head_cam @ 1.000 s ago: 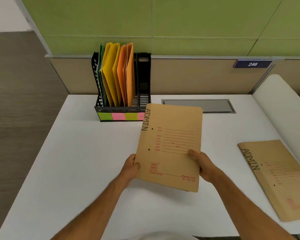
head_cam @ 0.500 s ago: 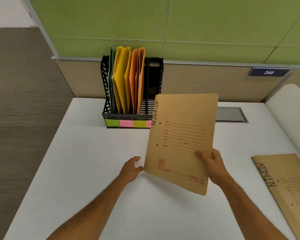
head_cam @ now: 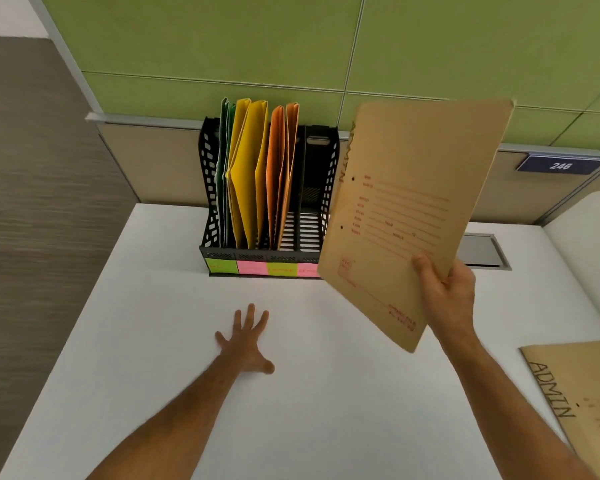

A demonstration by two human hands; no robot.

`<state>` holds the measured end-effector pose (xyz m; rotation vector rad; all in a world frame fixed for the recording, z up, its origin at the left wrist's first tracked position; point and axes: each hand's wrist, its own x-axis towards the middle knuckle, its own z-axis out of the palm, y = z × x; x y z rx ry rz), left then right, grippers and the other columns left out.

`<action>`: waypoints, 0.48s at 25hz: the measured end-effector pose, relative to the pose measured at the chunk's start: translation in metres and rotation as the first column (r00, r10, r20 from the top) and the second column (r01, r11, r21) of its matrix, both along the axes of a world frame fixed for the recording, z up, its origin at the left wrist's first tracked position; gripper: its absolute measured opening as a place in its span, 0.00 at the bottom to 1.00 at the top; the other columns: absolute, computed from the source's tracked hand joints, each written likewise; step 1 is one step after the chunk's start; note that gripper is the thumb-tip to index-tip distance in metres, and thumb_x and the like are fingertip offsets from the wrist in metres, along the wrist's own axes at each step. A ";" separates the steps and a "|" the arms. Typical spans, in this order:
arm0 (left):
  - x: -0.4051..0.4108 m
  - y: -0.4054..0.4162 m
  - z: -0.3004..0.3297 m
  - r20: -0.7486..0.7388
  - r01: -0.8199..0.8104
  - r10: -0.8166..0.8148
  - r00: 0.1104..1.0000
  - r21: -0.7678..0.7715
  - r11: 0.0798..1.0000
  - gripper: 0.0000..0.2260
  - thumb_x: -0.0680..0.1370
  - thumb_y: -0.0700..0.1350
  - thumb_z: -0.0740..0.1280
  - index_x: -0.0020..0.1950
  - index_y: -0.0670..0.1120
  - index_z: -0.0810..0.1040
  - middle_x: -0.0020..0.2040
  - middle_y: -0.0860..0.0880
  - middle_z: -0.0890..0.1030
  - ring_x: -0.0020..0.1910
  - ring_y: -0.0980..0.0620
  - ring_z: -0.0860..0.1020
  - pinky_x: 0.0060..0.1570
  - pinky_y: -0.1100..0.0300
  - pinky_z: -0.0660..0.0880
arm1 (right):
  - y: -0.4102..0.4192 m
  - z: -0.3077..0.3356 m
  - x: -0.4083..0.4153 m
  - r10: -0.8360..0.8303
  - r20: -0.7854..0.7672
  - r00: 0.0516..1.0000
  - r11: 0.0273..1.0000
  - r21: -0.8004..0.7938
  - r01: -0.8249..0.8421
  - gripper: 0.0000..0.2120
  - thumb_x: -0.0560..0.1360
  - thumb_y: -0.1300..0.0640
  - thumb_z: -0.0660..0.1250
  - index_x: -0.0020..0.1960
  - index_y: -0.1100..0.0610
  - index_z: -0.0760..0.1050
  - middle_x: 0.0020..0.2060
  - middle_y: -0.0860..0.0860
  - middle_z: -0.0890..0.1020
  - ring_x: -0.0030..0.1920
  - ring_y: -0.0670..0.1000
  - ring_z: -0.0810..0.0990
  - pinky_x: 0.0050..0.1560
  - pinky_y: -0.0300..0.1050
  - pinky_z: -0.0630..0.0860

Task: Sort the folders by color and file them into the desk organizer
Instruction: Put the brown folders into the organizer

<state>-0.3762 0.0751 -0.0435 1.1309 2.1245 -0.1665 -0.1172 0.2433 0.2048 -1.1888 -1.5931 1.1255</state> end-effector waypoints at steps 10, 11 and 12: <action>-0.003 0.001 -0.007 0.016 -0.016 0.016 1.000 0.016 1.000 0.61 0.64 0.64 0.78 0.80 0.60 0.35 0.78 0.52 0.26 0.78 0.44 0.29 0.70 0.24 0.44 | 0.085 -0.012 -0.160 -0.029 0.094 0.995 0.941 0.338 -0.005 0.11 0.82 0.57 0.58 0.48 0.62 0.75 0.41 0.53 0.80 0.37 0.51 0.78 0.33 0.45 0.75; -0.003 0.000 -0.008 0.015 -0.019 0.019 1.000 0.017 1.000 0.61 0.64 0.64 0.78 0.80 0.60 0.35 0.78 0.52 0.26 0.78 0.44 0.29 0.70 0.24 0.44 | 0.088 -0.020 -0.172 -0.030 0.110 0.993 0.938 0.347 -0.010 0.11 0.82 0.56 0.58 0.47 0.61 0.74 0.39 0.53 0.79 0.35 0.51 0.76 0.31 0.44 0.72; -0.003 0.000 -0.008 0.016 -0.021 0.021 1.000 0.017 1.000 0.61 0.64 0.64 0.78 0.80 0.61 0.35 0.78 0.52 0.26 0.78 0.44 0.29 0.70 0.24 0.43 | 0.089 -0.029 -0.182 -0.029 0.129 0.991 0.937 0.349 -0.018 0.11 0.82 0.55 0.57 0.47 0.60 0.73 0.39 0.53 0.78 0.35 0.50 0.75 0.32 0.42 0.70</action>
